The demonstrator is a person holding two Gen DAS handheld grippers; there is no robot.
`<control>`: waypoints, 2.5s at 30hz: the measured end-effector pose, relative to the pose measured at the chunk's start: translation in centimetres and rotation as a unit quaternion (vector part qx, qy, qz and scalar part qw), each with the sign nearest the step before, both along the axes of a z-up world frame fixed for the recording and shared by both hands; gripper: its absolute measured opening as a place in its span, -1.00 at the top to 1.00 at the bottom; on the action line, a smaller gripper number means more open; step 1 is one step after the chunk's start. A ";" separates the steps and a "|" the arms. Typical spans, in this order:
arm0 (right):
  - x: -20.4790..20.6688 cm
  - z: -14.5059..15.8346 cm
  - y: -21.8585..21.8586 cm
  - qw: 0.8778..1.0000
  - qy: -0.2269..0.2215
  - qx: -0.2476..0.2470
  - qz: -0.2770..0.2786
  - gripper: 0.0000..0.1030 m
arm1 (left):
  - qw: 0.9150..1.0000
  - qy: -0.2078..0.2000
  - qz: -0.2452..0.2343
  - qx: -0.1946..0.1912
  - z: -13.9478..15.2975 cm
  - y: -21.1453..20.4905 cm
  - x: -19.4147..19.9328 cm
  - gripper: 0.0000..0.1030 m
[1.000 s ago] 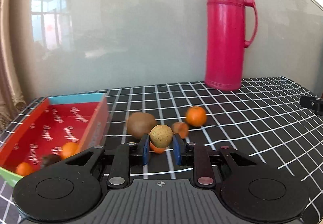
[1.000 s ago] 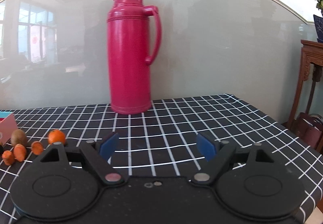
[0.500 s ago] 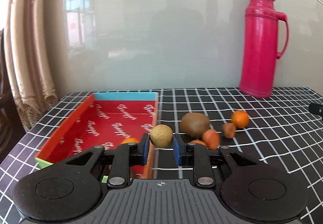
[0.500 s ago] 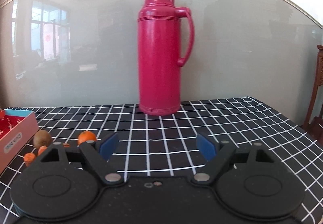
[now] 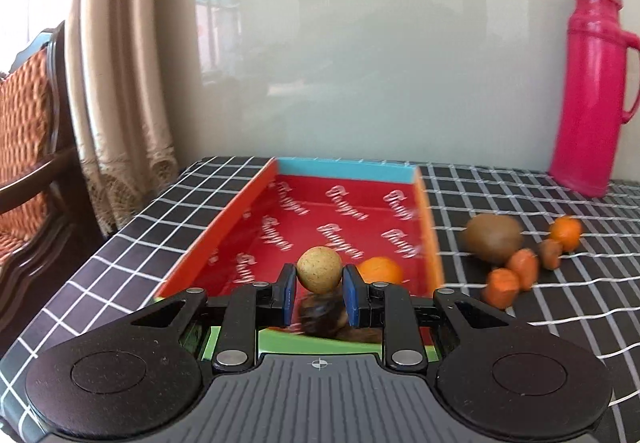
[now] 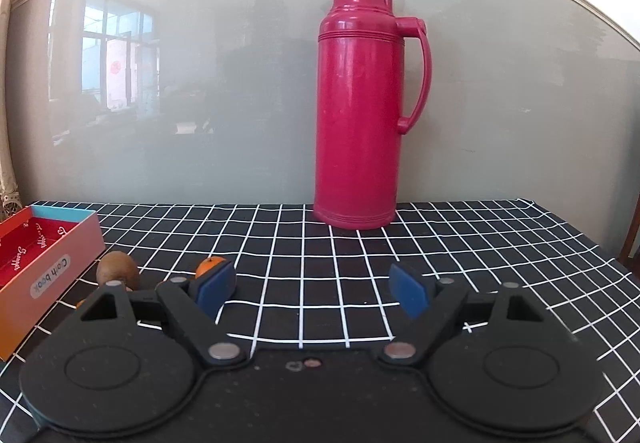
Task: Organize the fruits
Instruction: 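Carry the yellow fruit into the red box and open the left gripper, then withdraw the left tool from the box, then reach the right tool to the kiwi and close on it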
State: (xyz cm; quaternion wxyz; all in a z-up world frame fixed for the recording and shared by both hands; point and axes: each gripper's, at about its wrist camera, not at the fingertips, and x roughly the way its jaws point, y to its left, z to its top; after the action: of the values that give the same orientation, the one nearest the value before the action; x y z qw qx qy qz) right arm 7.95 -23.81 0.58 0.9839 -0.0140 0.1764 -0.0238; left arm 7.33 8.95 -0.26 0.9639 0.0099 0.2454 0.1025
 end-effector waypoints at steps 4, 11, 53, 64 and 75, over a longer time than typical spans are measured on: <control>0.1 0.0 0.4 1.000 -0.001 0.001 0.006 -0.63 | 1.000 0.006 0.008 0.002 -0.3 0.9 0.0 0.51; 0.1 -0.1 1.2 1.000 0.001 -0.001 0.014 -0.64 | 1.000 -0.008 0.026 0.011 -0.3 1.5 -0.4 -0.22; 1.6 -1.0 10.1 0.994 0.003 -0.043 0.104 -0.64 | 0.996 -0.069 0.058 0.026 0.6 6.1 -3.8 -0.96; 3.8 -1.8 13.3 0.990 0.013 -0.040 0.136 -0.63 | 0.994 -0.061 0.086 0.019 -0.1 8.9 -4.4 -0.96; 6.7 -3.3 15.9 0.987 0.040 -0.051 0.149 -0.62 | 0.990 -0.039 0.131 0.042 -1.1 11.7 -4.1 -0.96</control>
State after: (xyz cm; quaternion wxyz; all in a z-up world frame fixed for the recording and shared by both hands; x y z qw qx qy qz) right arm 14.66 -7.87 -2.70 0.9665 -0.0912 0.2104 0.1152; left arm 3.20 20.64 -1.36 0.9498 0.0139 0.2028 0.2379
